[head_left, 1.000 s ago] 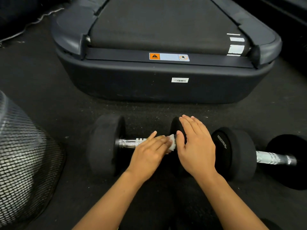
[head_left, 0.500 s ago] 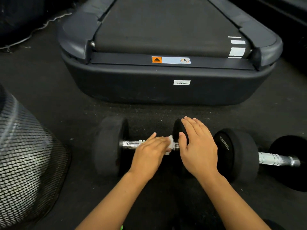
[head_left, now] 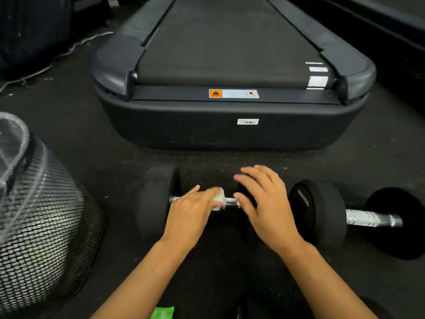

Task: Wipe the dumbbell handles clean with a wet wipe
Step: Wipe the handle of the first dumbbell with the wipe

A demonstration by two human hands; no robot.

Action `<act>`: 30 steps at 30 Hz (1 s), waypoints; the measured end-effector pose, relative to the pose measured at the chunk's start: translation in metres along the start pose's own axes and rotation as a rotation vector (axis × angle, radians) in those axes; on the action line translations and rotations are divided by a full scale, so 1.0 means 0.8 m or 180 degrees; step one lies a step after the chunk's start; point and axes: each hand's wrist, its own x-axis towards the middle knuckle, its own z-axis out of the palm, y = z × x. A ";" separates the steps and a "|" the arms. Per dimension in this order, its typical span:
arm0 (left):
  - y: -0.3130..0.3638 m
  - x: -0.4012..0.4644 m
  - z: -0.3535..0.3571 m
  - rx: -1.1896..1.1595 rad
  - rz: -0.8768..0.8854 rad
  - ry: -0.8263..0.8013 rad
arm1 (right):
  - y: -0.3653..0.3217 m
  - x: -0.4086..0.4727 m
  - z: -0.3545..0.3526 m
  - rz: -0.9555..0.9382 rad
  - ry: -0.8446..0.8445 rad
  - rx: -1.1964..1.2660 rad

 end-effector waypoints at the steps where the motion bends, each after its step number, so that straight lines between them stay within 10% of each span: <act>1: 0.005 -0.002 -0.009 0.0013 -0.0025 -0.0005 | -0.009 -0.002 -0.003 -0.0135 -0.0078 -0.0014; 17: -0.040 -0.037 -0.096 0.0968 -0.0343 -0.0347 | -0.066 0.004 0.034 0.0301 -0.0679 0.0252; 30: -0.059 -0.048 -0.072 0.0117 -0.0661 -0.0406 | -0.057 0.016 0.116 0.0307 -0.1062 -0.0195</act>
